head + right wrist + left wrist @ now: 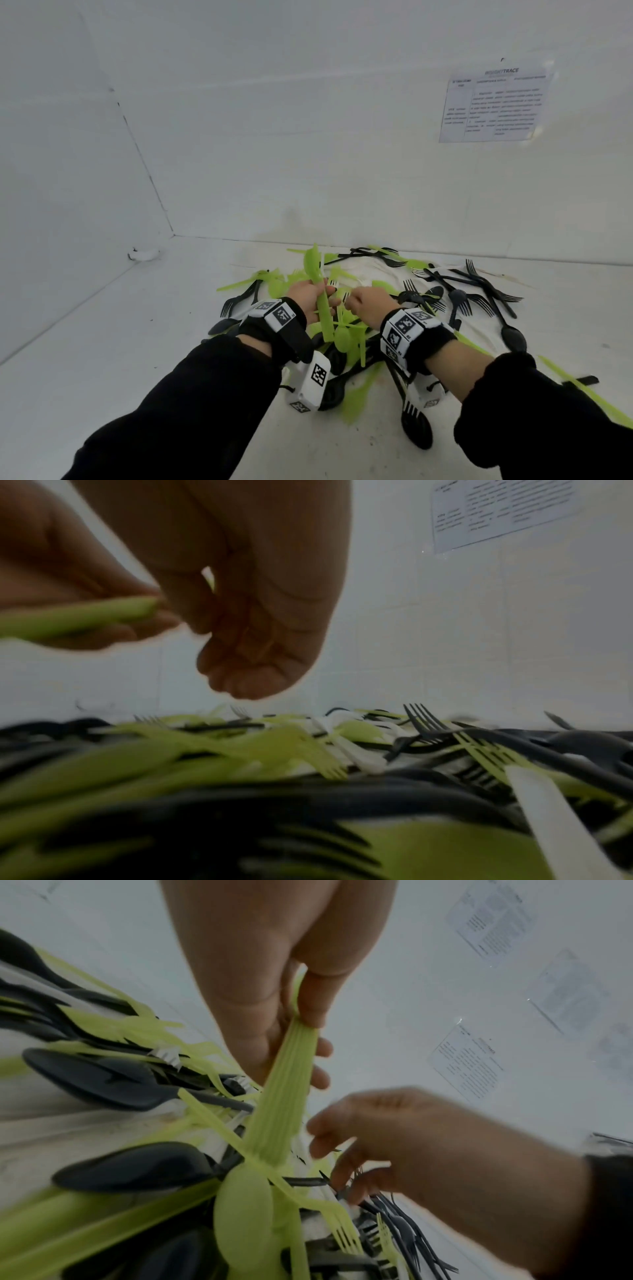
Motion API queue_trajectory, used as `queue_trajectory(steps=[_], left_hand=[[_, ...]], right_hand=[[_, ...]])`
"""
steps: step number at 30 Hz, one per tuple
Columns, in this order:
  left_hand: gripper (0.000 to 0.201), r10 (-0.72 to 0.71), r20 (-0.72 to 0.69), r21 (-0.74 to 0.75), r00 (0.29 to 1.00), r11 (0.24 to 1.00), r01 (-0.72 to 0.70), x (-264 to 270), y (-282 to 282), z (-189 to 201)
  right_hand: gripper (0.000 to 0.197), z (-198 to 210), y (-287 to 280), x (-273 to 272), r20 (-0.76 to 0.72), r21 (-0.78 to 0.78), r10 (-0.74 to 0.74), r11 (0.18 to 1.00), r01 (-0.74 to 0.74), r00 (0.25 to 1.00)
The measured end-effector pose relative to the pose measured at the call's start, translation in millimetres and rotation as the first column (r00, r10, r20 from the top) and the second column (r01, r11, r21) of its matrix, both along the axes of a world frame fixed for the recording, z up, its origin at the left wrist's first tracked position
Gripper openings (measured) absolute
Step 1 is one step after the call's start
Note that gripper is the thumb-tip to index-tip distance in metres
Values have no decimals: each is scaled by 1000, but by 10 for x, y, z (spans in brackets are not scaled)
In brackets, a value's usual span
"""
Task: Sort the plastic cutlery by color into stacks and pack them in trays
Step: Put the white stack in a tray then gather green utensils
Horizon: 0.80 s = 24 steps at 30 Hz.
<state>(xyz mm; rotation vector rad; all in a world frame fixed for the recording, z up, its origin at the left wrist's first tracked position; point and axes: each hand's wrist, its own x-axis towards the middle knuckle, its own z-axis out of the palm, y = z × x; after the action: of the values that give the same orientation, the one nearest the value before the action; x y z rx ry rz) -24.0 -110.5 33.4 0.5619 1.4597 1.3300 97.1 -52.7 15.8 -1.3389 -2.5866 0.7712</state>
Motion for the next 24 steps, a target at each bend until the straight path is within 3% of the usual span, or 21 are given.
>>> queue_trajectory(steps=[3,5,9,14,16,20,24], left_hand=[[27,40,-3,-24,999,999,-40,-80,43,-9],[27,25,-16,-38,1000,999,-26,-120,46,-15],[26,21,-19,-42,1000,999,-22,-226,58,-57],[26,49,-16,-28,999,998,-49,-365,39,-55],[26,71,-8,-21,997,997,-72,-420,35,-51],[25,93,11,-22,996,995,-93,-526,25,-42],[19,109,22,-8,994,994,-108,-603,40,-21]], right_hand=[[50,-145,16,-34,344,28,195,976,-218,918],[56,-169,-3,-78,467,116,253,933,-342,848],[35,-226,-28,-171,544,274,195,878,-392,816],[43,-252,-25,-152,568,309,335,760,-572,752],[35,-217,-15,-169,532,304,351,770,-561,770],[26,-125,91,-221,237,393,236,864,-315,942],[28,127,155,-273,-104,243,142,963,-114,984]])
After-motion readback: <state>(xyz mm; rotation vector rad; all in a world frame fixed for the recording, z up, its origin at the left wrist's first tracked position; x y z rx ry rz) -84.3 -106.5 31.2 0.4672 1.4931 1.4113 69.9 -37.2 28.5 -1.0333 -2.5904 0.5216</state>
